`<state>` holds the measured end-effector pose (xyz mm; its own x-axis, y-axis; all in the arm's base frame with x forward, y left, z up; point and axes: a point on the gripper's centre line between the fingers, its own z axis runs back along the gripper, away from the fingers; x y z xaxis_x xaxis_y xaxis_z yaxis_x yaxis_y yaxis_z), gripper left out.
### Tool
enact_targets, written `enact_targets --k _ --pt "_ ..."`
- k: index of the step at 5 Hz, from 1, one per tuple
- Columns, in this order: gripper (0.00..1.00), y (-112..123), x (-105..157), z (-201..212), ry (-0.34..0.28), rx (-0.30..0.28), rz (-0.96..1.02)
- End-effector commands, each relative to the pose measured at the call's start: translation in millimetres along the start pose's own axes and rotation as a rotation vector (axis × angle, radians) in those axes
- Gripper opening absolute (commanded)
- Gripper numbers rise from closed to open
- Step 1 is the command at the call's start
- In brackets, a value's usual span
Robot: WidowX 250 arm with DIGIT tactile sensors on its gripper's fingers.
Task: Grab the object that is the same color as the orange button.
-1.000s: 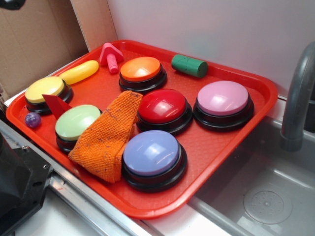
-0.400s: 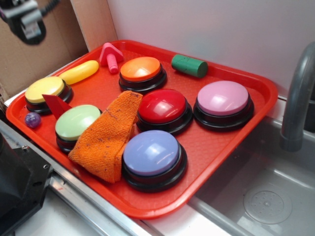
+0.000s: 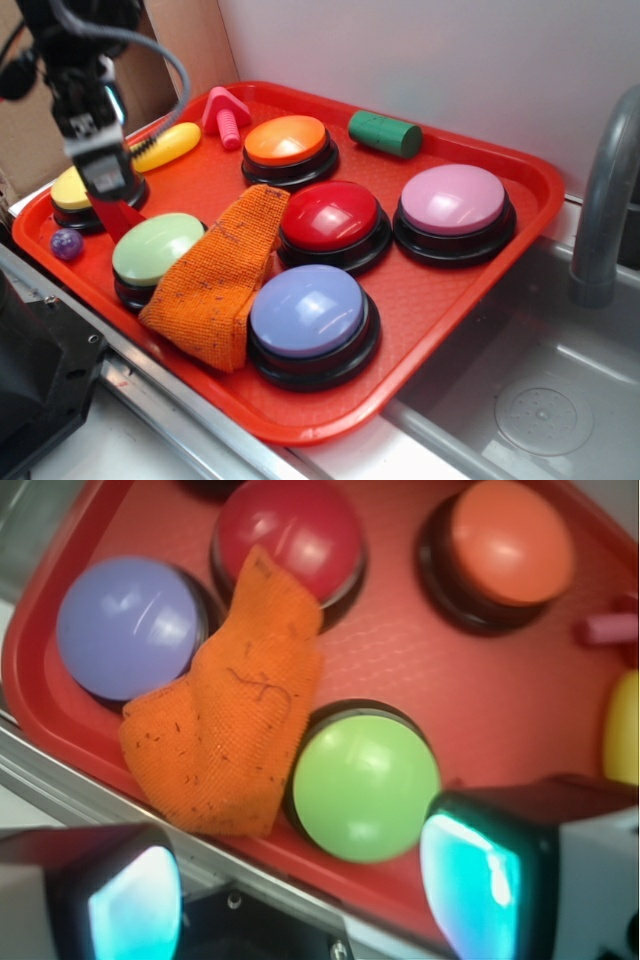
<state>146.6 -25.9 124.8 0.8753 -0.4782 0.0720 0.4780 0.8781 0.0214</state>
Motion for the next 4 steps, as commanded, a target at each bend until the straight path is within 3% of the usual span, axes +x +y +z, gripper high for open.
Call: enact_targets --k 1,3,4 --pt "1.00 -18 13 -45 -0.067 -0.077 -0.196" --pt "1.00 -30 15 -77 -0.101 -0.157 -0.313" --pt "1.00 -31 16 -84 -0.106 -0.146 -0.338"
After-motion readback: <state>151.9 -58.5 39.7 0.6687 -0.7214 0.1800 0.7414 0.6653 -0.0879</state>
